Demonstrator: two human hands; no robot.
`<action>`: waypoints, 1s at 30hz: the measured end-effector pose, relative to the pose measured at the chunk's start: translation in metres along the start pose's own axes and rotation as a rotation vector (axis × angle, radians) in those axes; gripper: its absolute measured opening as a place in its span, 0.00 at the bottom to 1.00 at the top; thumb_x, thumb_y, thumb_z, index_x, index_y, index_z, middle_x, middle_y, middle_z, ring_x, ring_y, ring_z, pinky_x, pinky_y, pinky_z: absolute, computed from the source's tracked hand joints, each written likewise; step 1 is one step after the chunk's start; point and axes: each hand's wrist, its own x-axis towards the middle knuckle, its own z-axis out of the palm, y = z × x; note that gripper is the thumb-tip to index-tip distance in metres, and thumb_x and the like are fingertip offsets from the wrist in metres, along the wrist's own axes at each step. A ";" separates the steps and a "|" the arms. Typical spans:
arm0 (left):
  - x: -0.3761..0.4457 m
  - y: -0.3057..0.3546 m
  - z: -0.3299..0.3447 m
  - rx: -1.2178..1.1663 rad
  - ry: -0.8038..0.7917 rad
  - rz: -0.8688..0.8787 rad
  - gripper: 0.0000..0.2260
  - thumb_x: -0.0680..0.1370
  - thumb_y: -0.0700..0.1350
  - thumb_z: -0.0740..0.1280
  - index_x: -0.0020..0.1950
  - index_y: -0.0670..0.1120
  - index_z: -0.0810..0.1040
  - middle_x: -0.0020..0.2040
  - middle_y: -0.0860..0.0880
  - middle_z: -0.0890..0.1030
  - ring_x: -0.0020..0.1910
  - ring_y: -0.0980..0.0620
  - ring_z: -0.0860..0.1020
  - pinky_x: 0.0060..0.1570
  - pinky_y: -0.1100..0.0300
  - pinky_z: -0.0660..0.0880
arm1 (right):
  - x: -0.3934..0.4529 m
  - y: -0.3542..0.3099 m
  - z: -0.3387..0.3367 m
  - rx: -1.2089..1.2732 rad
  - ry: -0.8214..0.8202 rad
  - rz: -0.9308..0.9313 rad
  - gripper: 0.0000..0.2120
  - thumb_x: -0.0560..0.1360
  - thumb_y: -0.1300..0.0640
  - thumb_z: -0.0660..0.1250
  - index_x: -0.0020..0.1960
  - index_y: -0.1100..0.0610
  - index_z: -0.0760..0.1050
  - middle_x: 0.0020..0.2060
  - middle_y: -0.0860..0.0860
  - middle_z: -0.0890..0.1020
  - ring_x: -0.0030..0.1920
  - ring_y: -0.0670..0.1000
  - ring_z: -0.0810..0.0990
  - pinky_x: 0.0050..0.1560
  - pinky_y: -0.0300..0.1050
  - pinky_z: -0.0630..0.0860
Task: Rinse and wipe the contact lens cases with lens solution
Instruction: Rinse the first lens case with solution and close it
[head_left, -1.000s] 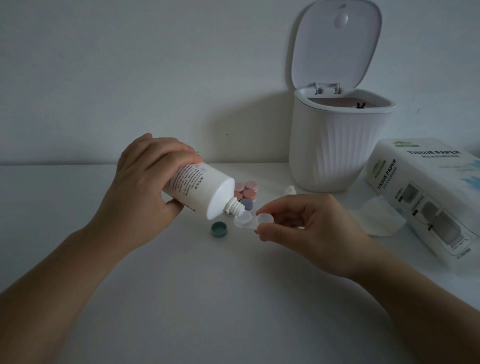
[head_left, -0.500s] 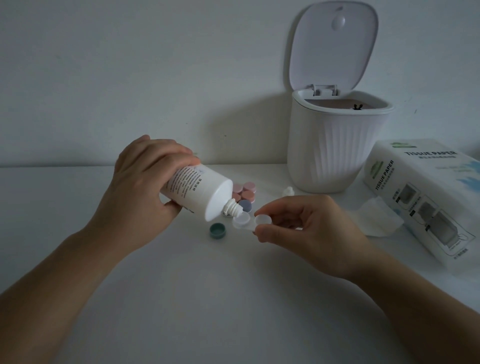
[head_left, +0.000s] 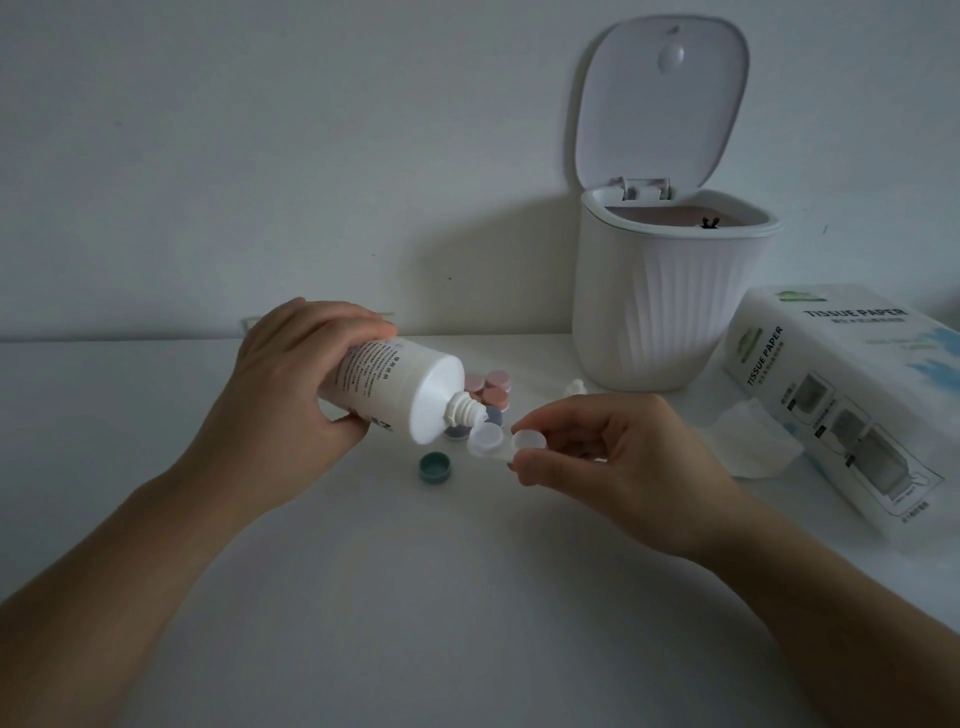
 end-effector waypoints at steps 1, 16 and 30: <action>0.000 0.000 0.000 -0.028 0.007 -0.018 0.32 0.61 0.31 0.80 0.63 0.44 0.79 0.62 0.49 0.79 0.63 0.45 0.75 0.68 0.52 0.66 | 0.000 0.000 0.000 0.001 -0.001 -0.003 0.07 0.72 0.52 0.77 0.50 0.46 0.85 0.40 0.48 0.87 0.43 0.51 0.87 0.51 0.47 0.81; -0.011 -0.009 0.004 -0.386 0.063 -0.339 0.34 0.65 0.39 0.82 0.57 0.70 0.72 0.58 0.67 0.79 0.58 0.61 0.77 0.52 0.75 0.69 | -0.004 0.005 -0.008 -0.299 -0.078 0.006 0.10 0.71 0.46 0.76 0.52 0.38 0.84 0.31 0.41 0.73 0.31 0.41 0.70 0.36 0.33 0.69; -0.011 -0.003 0.006 -0.559 0.048 -0.477 0.27 0.66 0.41 0.81 0.59 0.60 0.76 0.54 0.66 0.81 0.54 0.68 0.77 0.44 0.81 0.67 | -0.023 0.012 -0.010 -0.614 -0.145 0.046 0.19 0.73 0.40 0.72 0.63 0.38 0.78 0.38 0.43 0.74 0.39 0.40 0.72 0.43 0.36 0.70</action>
